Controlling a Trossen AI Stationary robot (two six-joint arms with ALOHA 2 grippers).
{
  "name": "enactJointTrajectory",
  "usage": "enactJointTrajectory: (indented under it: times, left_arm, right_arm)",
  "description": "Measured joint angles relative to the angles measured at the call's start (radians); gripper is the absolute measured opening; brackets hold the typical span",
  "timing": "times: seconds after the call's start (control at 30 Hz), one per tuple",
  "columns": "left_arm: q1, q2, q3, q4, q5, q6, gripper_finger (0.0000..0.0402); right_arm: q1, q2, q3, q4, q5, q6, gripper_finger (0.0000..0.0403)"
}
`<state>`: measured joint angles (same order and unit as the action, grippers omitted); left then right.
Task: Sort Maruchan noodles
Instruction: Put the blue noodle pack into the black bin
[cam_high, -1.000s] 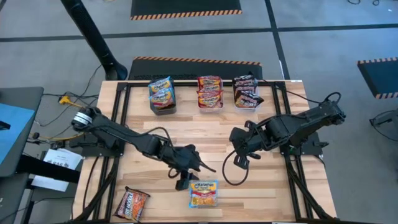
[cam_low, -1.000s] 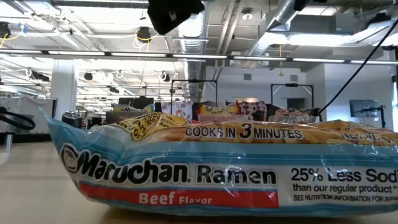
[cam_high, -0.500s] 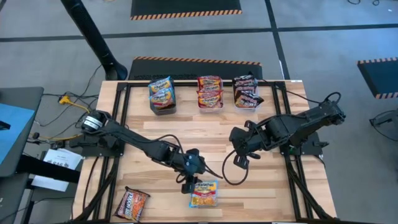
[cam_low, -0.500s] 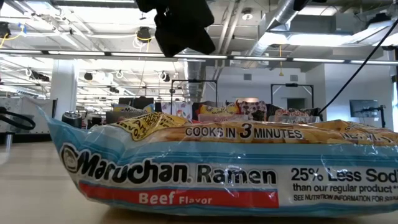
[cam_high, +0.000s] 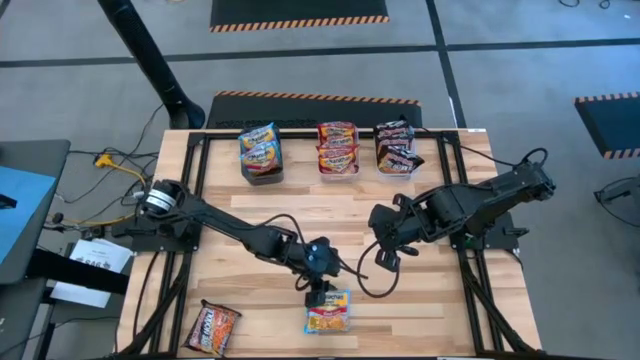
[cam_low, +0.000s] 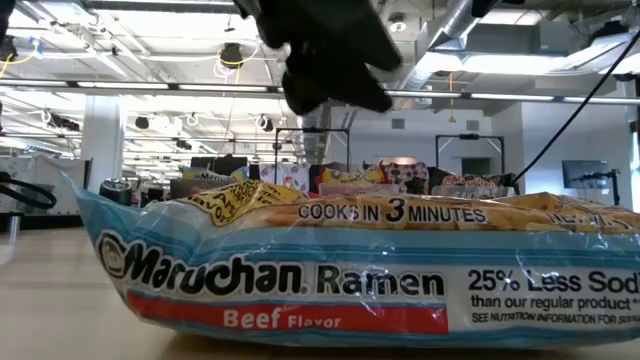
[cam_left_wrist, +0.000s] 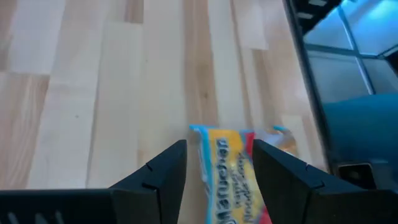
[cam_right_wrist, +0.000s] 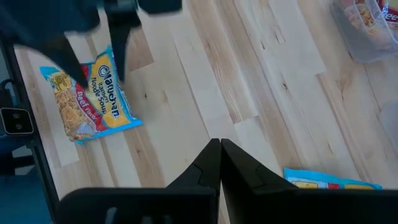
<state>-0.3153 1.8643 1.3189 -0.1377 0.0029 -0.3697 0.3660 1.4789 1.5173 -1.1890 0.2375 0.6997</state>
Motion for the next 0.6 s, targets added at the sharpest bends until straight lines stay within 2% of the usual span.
enactJointTrajectory:
  times: [0.6]
  left_arm:
    - [-0.068, 0.065, 0.0, 0.002, -0.072, 0.01, 0.0169]
  right_arm:
    - [0.002, 0.0, -0.001, 0.017, 0.003, 0.0, 0.0032]
